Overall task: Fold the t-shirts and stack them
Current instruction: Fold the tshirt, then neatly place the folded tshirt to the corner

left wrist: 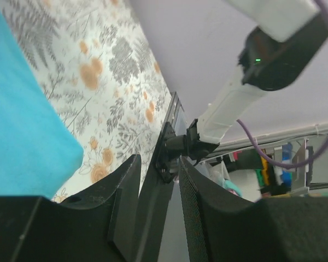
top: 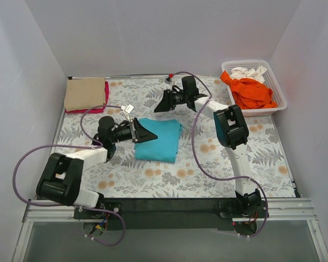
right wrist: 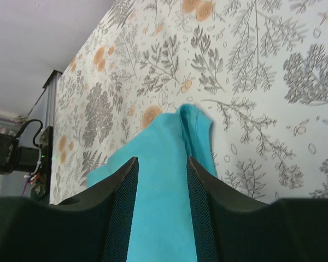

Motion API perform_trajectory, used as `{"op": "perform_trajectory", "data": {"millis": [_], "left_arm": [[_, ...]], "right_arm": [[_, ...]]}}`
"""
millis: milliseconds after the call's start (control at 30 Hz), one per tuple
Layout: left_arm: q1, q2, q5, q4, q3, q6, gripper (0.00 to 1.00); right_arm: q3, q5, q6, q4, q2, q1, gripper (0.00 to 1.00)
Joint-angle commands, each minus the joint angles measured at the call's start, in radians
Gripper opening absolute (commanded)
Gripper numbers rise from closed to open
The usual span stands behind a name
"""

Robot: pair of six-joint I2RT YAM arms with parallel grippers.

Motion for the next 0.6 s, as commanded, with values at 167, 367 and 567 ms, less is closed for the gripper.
{"op": "perform_trajectory", "data": {"millis": [167,367,567], "left_arm": [[0.27,-0.168,0.063,-0.382,0.068,0.185,0.36],[0.458,-0.208,-0.009,-0.702,0.221,0.355,0.47],[0.601,-0.203,-0.047,-0.82,0.286,0.436,0.55]], "right_arm": [[0.106,0.226,-0.202,-0.231,-0.041,0.096,0.38],[0.115,0.696,-0.335,-0.384,-0.108,0.242,0.31],[0.127,0.853,-0.347,-0.384,-0.107,0.314,0.31]]}}
